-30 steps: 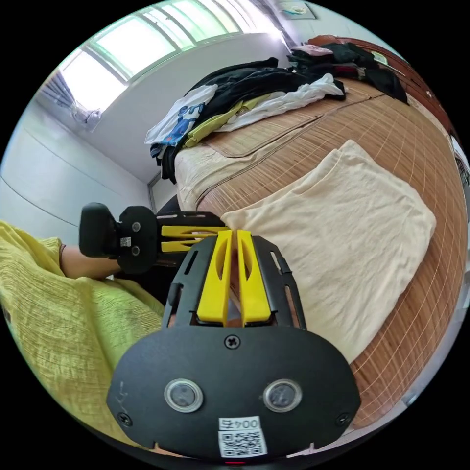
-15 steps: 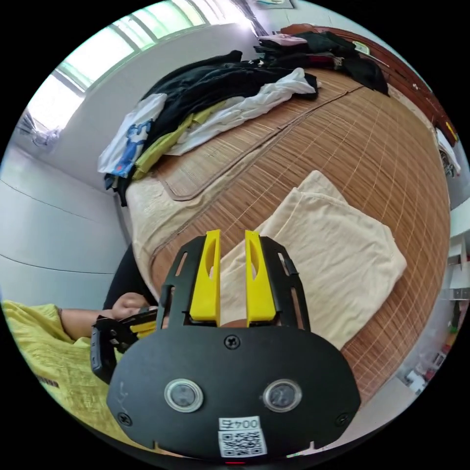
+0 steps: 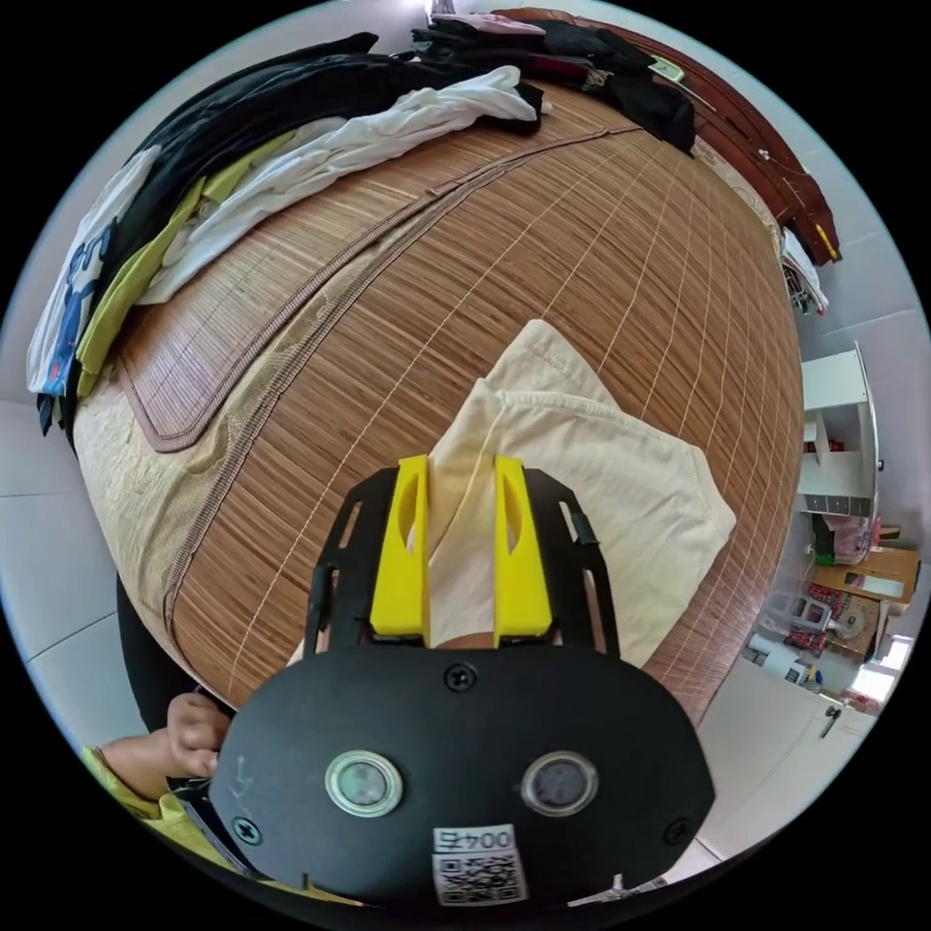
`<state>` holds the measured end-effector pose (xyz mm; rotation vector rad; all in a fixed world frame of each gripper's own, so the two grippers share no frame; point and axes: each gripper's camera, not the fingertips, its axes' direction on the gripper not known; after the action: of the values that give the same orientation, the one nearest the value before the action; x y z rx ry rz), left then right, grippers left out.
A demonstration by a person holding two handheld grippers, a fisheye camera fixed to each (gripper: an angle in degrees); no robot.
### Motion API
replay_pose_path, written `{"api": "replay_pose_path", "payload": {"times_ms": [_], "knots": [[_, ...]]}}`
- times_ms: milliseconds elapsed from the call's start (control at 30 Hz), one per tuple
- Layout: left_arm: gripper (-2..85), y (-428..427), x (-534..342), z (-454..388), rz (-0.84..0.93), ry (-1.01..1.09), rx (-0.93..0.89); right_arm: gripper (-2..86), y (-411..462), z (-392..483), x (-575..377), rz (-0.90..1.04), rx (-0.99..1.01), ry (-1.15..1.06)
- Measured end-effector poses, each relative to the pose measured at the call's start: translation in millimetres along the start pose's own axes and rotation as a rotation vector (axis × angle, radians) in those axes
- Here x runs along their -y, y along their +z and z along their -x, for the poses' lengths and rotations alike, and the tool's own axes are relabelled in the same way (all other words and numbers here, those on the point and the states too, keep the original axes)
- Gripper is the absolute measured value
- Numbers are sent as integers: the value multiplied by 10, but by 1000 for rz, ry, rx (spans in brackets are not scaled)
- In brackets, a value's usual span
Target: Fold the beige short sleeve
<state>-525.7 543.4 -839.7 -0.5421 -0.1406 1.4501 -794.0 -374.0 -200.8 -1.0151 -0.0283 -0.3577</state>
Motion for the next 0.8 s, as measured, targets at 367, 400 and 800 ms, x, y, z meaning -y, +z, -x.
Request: {"api": "replay_pose_path", "payload": {"times_ms": [367,400,800], "knots": [[3,82,-82,197,-9,-33,-35,84,9,74,-180,-18,85,37],[3,95,-90,235,-9,-43,-44,80,13,86,-195,-19,82,34],[3,215,-173,664,0,-136,-136,42,-70,59,-742,-234,135,270]]}}
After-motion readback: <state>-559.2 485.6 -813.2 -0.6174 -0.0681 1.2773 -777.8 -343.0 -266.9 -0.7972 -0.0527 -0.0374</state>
